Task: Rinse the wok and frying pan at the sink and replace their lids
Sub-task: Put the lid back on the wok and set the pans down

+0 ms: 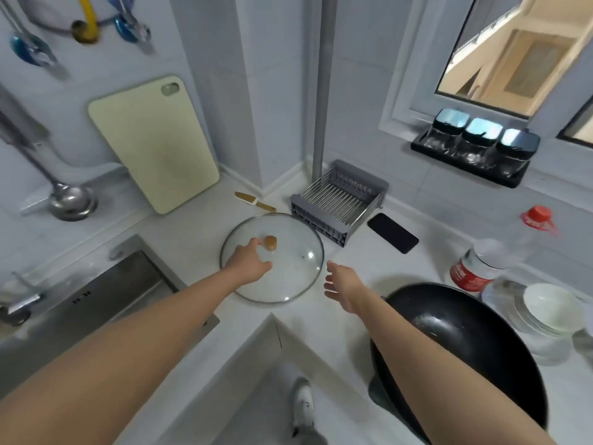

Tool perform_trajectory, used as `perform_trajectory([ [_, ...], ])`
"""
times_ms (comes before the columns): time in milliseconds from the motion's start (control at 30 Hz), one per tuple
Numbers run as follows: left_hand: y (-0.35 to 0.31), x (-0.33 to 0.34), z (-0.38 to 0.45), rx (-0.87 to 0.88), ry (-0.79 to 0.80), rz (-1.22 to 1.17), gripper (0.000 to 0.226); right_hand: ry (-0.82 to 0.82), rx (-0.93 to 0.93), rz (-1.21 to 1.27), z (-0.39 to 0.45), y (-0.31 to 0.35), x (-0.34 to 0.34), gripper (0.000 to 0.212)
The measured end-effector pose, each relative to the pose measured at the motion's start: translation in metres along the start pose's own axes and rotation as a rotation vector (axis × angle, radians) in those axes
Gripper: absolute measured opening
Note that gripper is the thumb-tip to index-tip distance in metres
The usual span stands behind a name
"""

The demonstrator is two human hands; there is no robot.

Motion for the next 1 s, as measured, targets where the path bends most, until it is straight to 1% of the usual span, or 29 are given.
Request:
perform_trajectory([
  [67,-0.004,0.006,0.041,-0.016,-0.004,0.043,0.072,-0.007,0.054,0.054,0.043,-0.004,0.008,0.036],
  [167,-0.006,0.014,0.087,-0.046,0.012,0.111,0.075,-0.03,0.113,0.087,0.08,-0.007,0.014,0.019],
  [267,-0.009,0.024,0.124,-0.057,0.032,0.123,0.071,-0.099,0.147,0.066,0.117,-0.011,0.013,0.02],
  [367,-0.009,0.037,0.145,-0.02,0.055,0.197,0.061,-0.121,0.173,0.034,0.141,-0.018,0.013,0.018],
  [467,-0.014,0.047,0.163,0.067,0.042,0.271,0.036,-0.154,0.204,0.008,0.159,-0.022,0.012,0.022],
  [533,-0.016,0.047,0.17,0.103,0.042,0.286,0.031,-0.16,0.22,-0.035,0.166,-0.025,0.012,0.022],
  [600,-0.012,0.045,0.17,0.125,0.04,0.303,0.032,-0.17,0.235,-0.066,0.165,-0.031,0.014,0.02],
  [667,-0.006,0.036,0.168,0.135,0.004,0.305,0.033,-0.169,0.233,-0.082,0.158,-0.029,0.02,0.021],
  [800,0.009,0.013,0.154,0.139,-0.055,0.315,0.036,-0.152,0.128,-0.128,0.138,-0.012,0.03,0.02],
  [867,0.017,0.004,0.137,0.167,-0.072,0.295,0.036,-0.156,0.069,-0.141,0.117,-0.007,0.035,0.014],
  [933,0.016,-0.005,0.118,0.195,-0.105,0.266,0.037,-0.205,0.017,-0.173,0.093,-0.004,0.032,0.013],
  [1000,0.003,-0.011,0.083,0.242,-0.115,0.246,0.035,-0.293,-0.043,-0.206,0.056,0.002,0.016,0.013],
])
Point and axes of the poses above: each hand's wrist, its own z-axis towards the middle knuckle, its own x-axis out of the palm, y = z × x, the point moved 6 cm from there along z, towards the middle knuckle, and after that the axes turned 10 degrees about -x, right-handed, at the moved point
